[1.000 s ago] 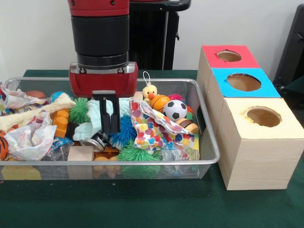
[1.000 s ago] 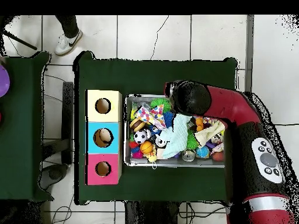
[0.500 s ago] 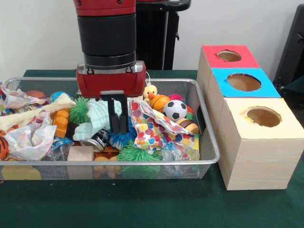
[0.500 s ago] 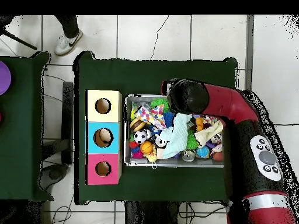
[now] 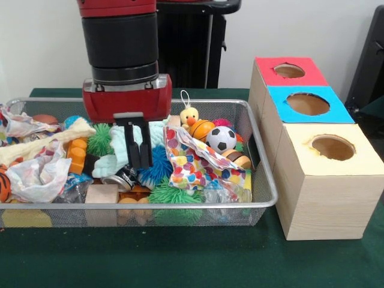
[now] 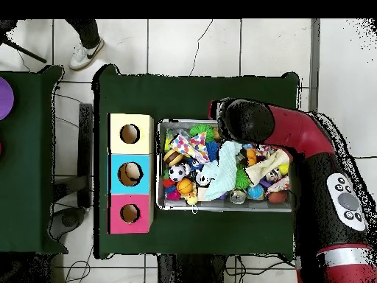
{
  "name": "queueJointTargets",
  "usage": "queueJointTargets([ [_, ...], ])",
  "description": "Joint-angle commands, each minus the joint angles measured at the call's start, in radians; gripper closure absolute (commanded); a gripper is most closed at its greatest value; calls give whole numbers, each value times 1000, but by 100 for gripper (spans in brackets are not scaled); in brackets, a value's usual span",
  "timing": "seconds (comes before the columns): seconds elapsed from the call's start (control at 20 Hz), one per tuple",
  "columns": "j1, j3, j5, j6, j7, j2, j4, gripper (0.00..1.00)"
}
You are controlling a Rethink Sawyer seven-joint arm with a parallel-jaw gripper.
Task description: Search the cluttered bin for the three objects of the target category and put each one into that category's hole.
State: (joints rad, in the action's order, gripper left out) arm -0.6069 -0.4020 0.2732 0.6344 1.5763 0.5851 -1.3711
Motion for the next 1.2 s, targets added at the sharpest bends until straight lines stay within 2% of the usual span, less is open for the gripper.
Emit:
queueJointTargets([
  [0.05, -27, -75, 53, 190, -230, 31, -82, 100],
  [0.4, -23, -63, 82, 238, -239, 32, -34, 100],
  [0.65, -6, -33, 109, 281, -211, 71, -8, 100],
  [0.9, -30, -49, 108, 351, -230, 77, 38, 100],
  [1.2, -70, -74, 124, 364, -285, 43, 81, 100],
])
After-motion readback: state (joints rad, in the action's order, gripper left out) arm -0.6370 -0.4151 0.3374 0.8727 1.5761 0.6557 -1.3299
